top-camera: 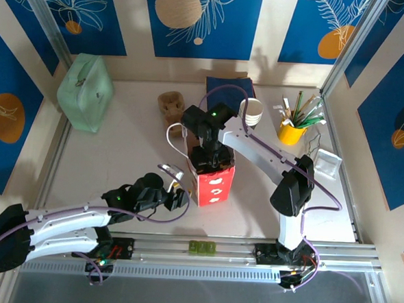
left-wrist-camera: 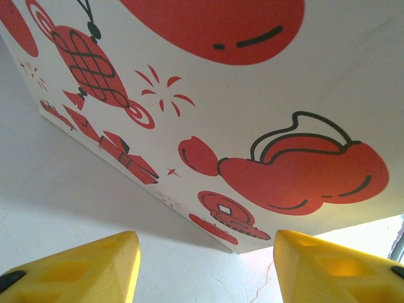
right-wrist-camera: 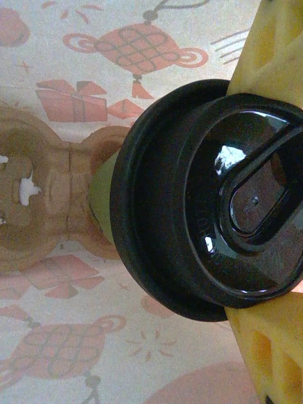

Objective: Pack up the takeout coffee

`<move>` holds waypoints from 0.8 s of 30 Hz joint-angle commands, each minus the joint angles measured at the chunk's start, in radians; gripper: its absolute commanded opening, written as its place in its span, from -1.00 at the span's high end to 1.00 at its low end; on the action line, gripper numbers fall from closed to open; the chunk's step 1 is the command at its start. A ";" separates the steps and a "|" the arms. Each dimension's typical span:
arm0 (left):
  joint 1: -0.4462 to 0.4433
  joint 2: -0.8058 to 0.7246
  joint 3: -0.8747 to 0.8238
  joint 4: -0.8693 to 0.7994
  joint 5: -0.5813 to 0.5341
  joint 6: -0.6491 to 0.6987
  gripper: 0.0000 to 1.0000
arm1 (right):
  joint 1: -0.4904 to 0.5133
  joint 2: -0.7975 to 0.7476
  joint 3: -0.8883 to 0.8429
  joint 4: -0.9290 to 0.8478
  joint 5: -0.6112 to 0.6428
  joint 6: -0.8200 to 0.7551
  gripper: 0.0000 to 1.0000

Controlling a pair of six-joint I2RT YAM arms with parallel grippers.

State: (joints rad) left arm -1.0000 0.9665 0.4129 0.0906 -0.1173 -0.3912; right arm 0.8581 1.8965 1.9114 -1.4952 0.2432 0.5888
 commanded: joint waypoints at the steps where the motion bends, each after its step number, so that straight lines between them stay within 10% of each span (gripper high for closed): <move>1: -0.012 0.002 -0.006 0.028 -0.016 -0.006 -0.16 | 0.007 -0.009 -0.004 -0.030 -0.010 0.033 -0.23; 24: -0.012 -0.010 -0.016 0.026 -0.024 -0.012 -0.16 | 0.024 -0.037 -0.089 0.026 -0.007 0.053 -0.22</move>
State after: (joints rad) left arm -1.0000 0.9661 0.4110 0.0937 -0.1253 -0.3943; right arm 0.8734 1.8942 1.8320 -1.4647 0.2432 0.6224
